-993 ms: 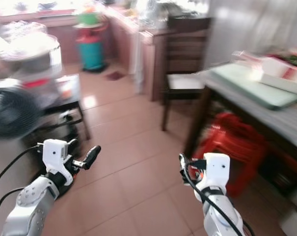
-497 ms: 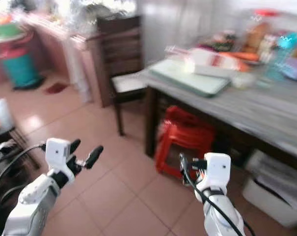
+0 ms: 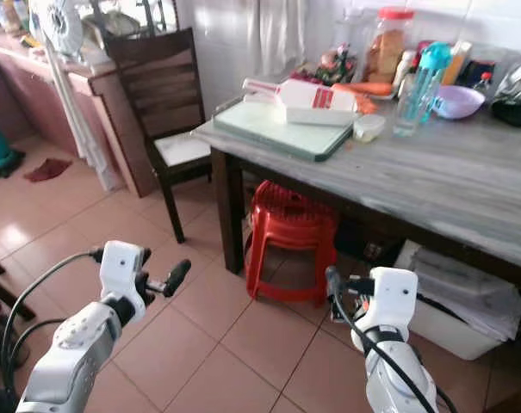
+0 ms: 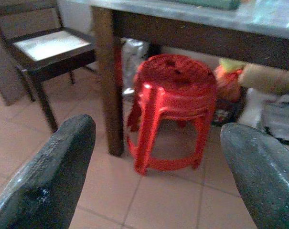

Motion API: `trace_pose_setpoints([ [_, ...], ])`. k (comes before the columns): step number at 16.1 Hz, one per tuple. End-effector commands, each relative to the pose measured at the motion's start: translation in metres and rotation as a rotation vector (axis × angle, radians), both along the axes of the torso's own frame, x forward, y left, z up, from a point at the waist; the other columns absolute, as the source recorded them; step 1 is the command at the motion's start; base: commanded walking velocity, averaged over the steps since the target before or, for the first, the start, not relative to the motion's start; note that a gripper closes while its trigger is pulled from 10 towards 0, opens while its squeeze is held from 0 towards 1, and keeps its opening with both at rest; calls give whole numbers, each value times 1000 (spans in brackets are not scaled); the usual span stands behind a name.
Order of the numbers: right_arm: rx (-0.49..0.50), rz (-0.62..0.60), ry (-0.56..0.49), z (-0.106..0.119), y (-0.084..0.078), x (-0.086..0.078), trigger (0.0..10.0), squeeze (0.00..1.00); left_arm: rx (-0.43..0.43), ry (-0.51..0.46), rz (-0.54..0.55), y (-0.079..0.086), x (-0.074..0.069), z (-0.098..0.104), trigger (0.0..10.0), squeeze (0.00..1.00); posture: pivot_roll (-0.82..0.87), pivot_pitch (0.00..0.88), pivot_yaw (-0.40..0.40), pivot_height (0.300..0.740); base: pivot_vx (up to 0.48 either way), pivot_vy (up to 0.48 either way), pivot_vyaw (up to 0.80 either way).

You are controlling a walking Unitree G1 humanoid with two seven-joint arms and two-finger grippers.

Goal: Setting the table

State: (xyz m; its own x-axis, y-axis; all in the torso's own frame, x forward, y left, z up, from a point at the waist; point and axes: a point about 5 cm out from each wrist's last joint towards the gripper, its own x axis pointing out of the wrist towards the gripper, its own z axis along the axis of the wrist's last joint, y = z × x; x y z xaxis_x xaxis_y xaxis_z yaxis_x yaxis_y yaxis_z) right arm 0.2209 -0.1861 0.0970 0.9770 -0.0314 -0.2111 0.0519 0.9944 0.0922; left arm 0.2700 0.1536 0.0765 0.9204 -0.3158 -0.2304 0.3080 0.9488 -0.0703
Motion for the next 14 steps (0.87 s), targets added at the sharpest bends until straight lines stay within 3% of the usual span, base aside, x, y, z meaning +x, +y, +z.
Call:
trace_pose_setpoints([
  [1,14,0,4,0,1,2,10000,0,30,13,18,4,2,-2,10000,0,10,0,18,740,0,0,0],
  [2,20,-3,8,0,1,3,10000,0,68,5,23,4,2,-2,10000,0,13,0,17,740,0,0,0],
  [6,20,-5,14,-1,0,5,10000,0,68,22,39,5,3,-3,10000,0,19,0,18,740,0,0,-412],
  [10,24,-5,13,-1,2,6,10000,0,87,20,40,4,5,-2,10000,0,20,0,20,740,-292,0,-661],
  [14,25,-11,15,-2,1,7,10000,0,94,23,41,5,5,-3,10000,0,20,0,21,740,-312,0,-208],
])
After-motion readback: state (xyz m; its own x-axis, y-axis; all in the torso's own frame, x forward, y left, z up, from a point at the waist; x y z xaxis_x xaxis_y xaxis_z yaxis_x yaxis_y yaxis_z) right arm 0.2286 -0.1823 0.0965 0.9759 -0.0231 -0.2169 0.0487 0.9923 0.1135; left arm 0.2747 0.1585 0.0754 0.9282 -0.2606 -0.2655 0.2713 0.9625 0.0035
